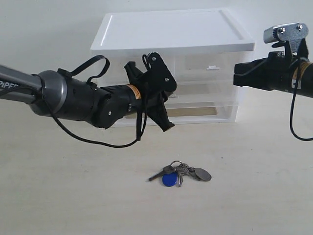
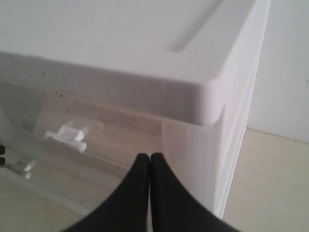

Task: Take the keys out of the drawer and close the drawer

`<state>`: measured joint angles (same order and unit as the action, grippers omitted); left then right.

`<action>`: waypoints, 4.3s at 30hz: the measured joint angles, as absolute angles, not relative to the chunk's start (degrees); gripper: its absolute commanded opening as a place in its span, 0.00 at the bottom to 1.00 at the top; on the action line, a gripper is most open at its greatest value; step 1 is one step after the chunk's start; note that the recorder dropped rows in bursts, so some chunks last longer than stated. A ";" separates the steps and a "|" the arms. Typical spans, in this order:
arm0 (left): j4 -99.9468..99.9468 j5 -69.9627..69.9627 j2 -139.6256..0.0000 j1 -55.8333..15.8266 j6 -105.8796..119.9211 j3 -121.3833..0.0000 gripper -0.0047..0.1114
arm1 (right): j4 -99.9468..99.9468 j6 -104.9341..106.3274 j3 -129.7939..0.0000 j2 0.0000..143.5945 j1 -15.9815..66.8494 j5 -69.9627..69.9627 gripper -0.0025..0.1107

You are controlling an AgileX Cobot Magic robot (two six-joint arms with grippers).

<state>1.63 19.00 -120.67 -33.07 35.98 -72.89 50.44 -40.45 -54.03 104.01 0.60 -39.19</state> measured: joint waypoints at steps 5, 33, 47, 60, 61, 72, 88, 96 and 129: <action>1.63 16.42 -115.98 -33.18 35.98 -69.79 0.08 | 50.56 -40.45 -54.03 104.01 0.60 -38.88 0.02; -10.77 39.37 -55.49 -36.53 26.05 -20.77 0.08 | 77.96 -64.23 -40.37 70.65 0.60 -49.73 0.02; -10.99 39.69 -18.91 -36.53 15.51 -8.19 0.08 | 75.32 -69.16 -30.39 41.53 0.60 -36.67 0.02; -11.20 32.99 -12.87 -36.53 10.56 -5.63 0.08 | 75.63 -73.44 -28.86 24.85 0.60 -36.34 0.02; -11.20 32.99 -12.87 -36.53 10.56 -5.63 0.08 | 75.63 -73.44 -28.86 24.85 0.60 -36.34 0.02; -11.20 32.99 -12.87 -36.53 10.56 -5.63 0.08 | 75.63 -73.44 -28.86 24.85 0.60 -36.46 0.02; -10.99 28.60 -12.87 -36.53 10.67 -4.88 0.08 | 75.63 -73.55 -28.86 24.85 0.60 -36.69 0.02; -10.99 21.47 -12.87 -31.17 9.55 -4.88 0.08 | 75.63 -73.55 -28.86 24.85 0.60 -36.81 0.02; -0.38 -2.85 -4.16 -1.41 1.17 -0.17 0.08 | 75.63 -73.55 -28.86 24.85 0.60 -38.32 0.02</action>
<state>-0.38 -2.85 -4.16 -1.41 1.17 -0.17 75.63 -73.55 -28.86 24.85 0.60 -38.32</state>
